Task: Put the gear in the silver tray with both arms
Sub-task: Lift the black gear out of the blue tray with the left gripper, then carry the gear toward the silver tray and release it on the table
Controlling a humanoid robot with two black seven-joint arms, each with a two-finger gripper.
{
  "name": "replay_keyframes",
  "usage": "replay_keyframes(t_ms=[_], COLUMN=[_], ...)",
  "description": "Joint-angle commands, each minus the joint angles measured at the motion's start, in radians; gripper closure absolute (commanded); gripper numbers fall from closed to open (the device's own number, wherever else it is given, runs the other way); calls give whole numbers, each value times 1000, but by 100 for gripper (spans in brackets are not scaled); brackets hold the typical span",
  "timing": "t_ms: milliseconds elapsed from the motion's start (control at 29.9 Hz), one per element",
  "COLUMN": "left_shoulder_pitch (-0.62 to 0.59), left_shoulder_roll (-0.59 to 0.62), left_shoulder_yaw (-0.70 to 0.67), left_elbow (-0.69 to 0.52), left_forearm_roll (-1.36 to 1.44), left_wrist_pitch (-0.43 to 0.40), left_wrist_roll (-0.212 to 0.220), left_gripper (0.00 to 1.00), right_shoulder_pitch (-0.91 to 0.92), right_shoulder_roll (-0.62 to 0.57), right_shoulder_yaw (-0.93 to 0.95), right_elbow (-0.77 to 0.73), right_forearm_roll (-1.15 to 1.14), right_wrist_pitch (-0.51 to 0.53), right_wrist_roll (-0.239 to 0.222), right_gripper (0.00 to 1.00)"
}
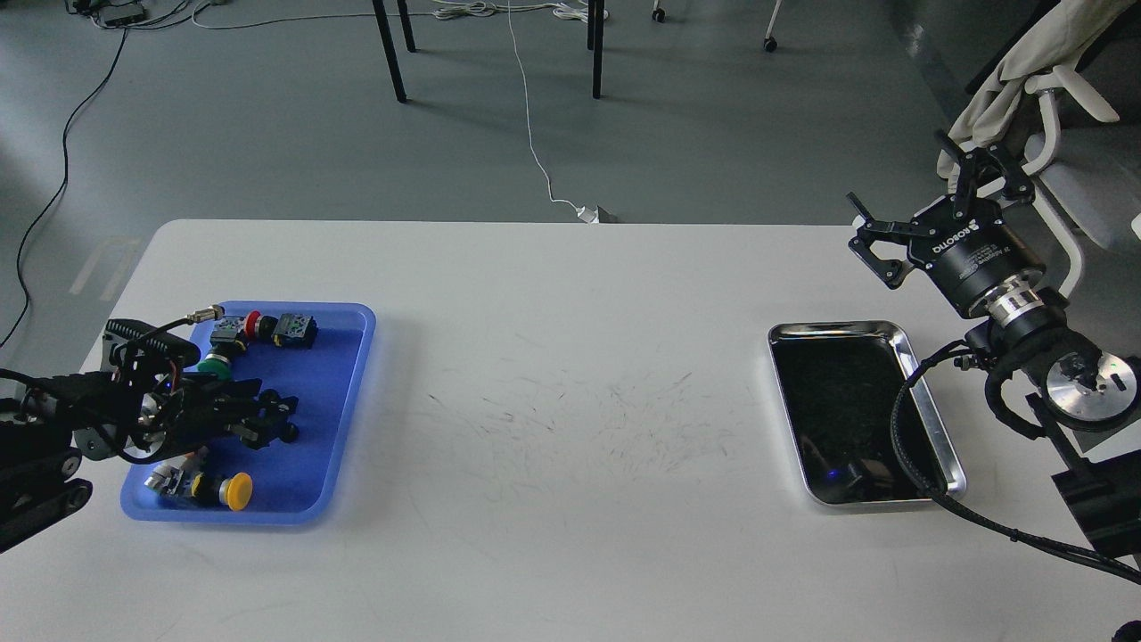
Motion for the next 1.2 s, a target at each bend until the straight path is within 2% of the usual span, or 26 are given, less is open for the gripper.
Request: replay_keyframes(t_ms=[0, 67, 201, 301, 501, 635, 735, 836, 936, 1070, 1170], left_shoulder_pitch=[0, 0, -3, -6, -49, -115, -190, -255, -305, -327, -339], left_shoulder_roll=[0, 0, 0, 2, 24, 103, 152, 182, 164, 25, -90], left_shoulder_yaw=[0, 0, 0, -2, -3, -6, -9, -15, -17, -17, -17], left_elbow=[1, 1, 1, 0, -36, -147, -281, -416, -508, -545, -537], left_forearm_roll=[14, 15, 15, 15, 11, 7, 6, 6, 4, 4, 3], left_wrist_pitch=[0, 0, 0, 0, -5, -31, -81, -138, -167, -190, -218], left_wrist_roll=[0, 0, -5, -9, -16, -16, -5, 15, 72, 104, 164], left_gripper=[69, 74, 75, 82, 82, 82, 82, 82, 82, 82, 82], right_shoulder_pitch=[-1, -1, -1, -1, -1, 1, 1, 1, 1, -1, -1], right_shoulder_roll=[0, 0, 0, 0, 0, 0, -3, -14, -28, -72, -113], right_shoulder_yaw=[0, 0, 0, 0, 0, 0, 0, 2, 3, 2, 0], right_elbow=[-2, -2, -2, -2, 0, 1, 1, 0, -9, -12, -29], right_forearm_roll=[0, 0, 0, 0, 1, 0, 0, 1, 0, 0, 0], right_wrist_pitch=[0, 0, 0, 0, 0, 0, 0, 0, 0, 0, 1], right_wrist_roll=[0, 0, 0, 0, 0, 0, 0, 0, -2, -2, -3], right_gripper=[0, 0, 0, 0, 0, 0, 0, 0, 0, 0, 0])
